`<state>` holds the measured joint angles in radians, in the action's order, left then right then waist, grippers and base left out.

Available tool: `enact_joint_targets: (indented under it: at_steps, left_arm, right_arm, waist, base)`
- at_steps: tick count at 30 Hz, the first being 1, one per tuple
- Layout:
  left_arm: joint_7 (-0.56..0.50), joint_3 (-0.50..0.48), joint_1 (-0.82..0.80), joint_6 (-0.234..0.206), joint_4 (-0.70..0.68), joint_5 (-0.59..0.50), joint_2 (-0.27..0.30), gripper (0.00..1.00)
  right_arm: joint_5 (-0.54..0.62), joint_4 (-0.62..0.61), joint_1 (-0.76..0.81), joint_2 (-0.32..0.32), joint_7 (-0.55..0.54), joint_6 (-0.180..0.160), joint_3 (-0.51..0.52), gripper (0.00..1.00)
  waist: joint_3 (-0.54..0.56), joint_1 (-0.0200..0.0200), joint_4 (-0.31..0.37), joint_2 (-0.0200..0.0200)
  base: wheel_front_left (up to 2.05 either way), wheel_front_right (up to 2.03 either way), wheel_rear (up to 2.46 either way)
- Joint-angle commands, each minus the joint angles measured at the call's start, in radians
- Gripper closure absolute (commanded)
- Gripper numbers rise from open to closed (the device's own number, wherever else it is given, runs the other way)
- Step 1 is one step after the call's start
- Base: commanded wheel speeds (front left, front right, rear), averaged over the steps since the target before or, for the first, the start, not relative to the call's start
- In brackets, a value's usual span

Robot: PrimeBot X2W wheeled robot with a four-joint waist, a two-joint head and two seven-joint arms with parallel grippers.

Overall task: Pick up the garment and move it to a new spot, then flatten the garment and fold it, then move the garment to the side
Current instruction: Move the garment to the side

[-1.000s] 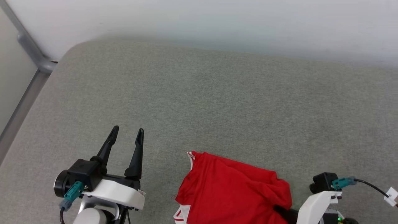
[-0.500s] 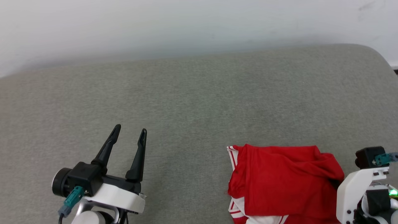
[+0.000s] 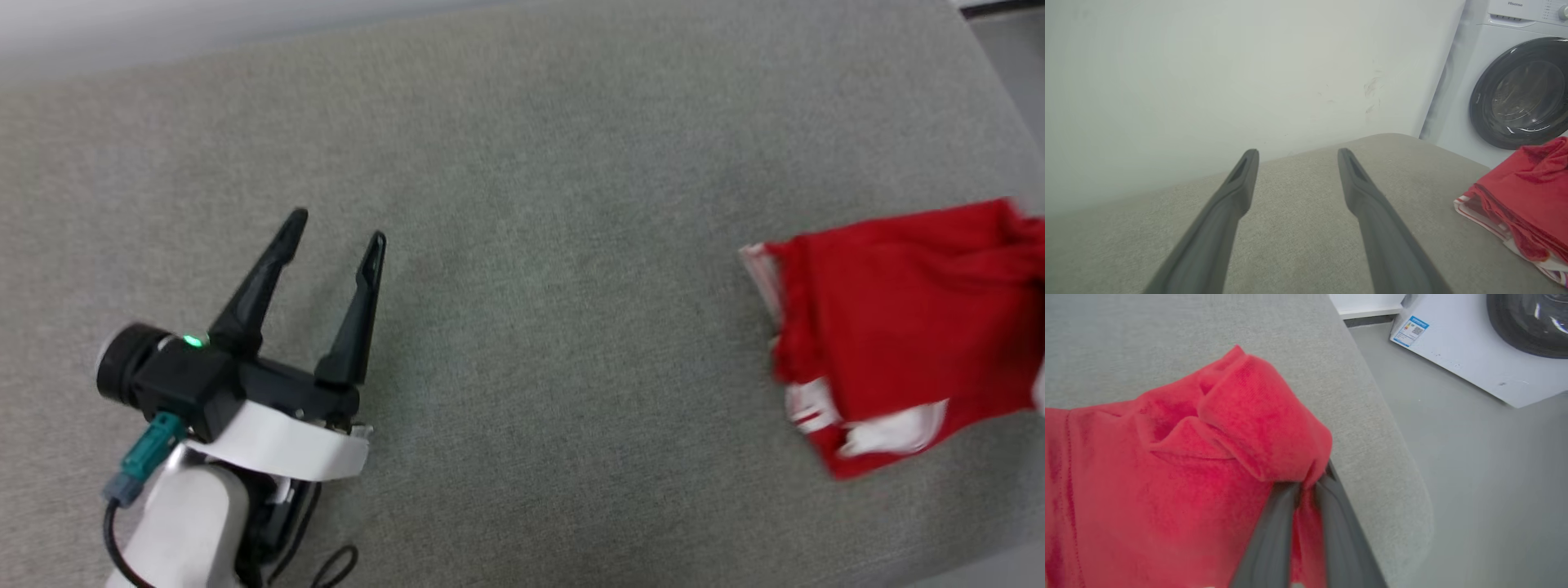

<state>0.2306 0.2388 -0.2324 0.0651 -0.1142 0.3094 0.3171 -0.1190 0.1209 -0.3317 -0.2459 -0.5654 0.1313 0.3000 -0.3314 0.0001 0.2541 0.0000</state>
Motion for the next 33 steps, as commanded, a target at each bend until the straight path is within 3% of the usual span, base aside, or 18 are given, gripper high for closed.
enact_joint_targets:
  at_steps: [1, 9, 14, 15, 16, 17, 18, 27, 33]
  left_arm:
    - [-0.003, -0.004, -0.035, 0.008, -0.013, -0.003, 0.016, 0.00]
    - [0.000, -0.003, -0.125, 0.029, -0.050, -0.006, 0.052, 0.00]
    - [0.003, 0.007, -0.156, 0.033, -0.057, -0.008, 0.058, 0.00]
    - [0.004, 0.011, -0.160, 0.035, -0.056, -0.008, 0.059, 0.00]
    - [0.004, 0.014, -0.166, 0.037, -0.055, -0.007, 0.059, 0.00]
    - [0.005, 0.018, -0.169, 0.038, -0.052, -0.007, 0.059, 0.00]
    - [0.006, 0.022, -0.172, 0.039, -0.048, -0.006, 0.059, 0.00]
    - [0.019, 0.034, -0.140, 0.029, 0.000, 0.003, 0.038, 0.00]
    - [0.029, 0.024, -0.070, 0.001, 0.043, 0.022, 0.001, 0.00]
  right_arm:
    - [0.027, 0.018, -0.055, -0.023, 0.012, -0.001, 0.046, 1.00]
    - [0.158, 0.069, -0.197, -0.080, 0.046, -0.001, 0.264, 1.00]
    - [0.207, 0.114, -0.244, -0.056, 0.064, -0.001, 0.331, 1.00]
    - [0.215, 0.124, -0.248, -0.046, 0.074, -0.001, 0.339, 0.84]
    - [0.226, 0.135, -0.250, -0.039, 0.081, -0.001, 0.348, 0.61]
    - [0.231, 0.147, -0.255, -0.027, 0.090, -0.001, 0.360, 0.24]
    - [0.243, 0.157, -0.259, -0.019, 0.103, -0.001, 0.366, 0.00]
    - [0.323, 0.147, -0.232, 0.014, 0.293, -0.001, 0.414, 0.00]
    - [0.297, 0.105, -0.138, 0.030, 0.421, -0.001, 0.346, 0.00]
  waist:
    - [-0.092, -0.0001, 0.001, 0.0000]
    - [-0.217, -0.0001, -0.055, 0.0000]
    - [-0.256, -0.0001, -0.073, 0.0000]
    - [-0.260, -0.0001, -0.076, 0.0000]
    - [-0.263, -0.0001, -0.079, 0.0000]
    - [-0.265, -0.0001, -0.081, 0.0000]
    - [-0.265, -0.0001, -0.084, 0.0000]
    - [-0.184, -0.0001, -0.113, 0.0000]
    - [-0.064, -0.0001, -0.139, 0.0000]
  base:
    - [0.00, 0.00, 0.00]
    - [0.00, 0.00, 0.00]
    - [0.00, 0.00, 0.00]
    - [0.00, 0.00, 0.00]
    - [0.00, 0.00, 0.00]
    - [0.00, 0.00, 0.00]
    - [0.00, 0.00, 0.00]
    - [0.00, 0.00, 0.00]
    - [0.00, 0.00, 0.00]
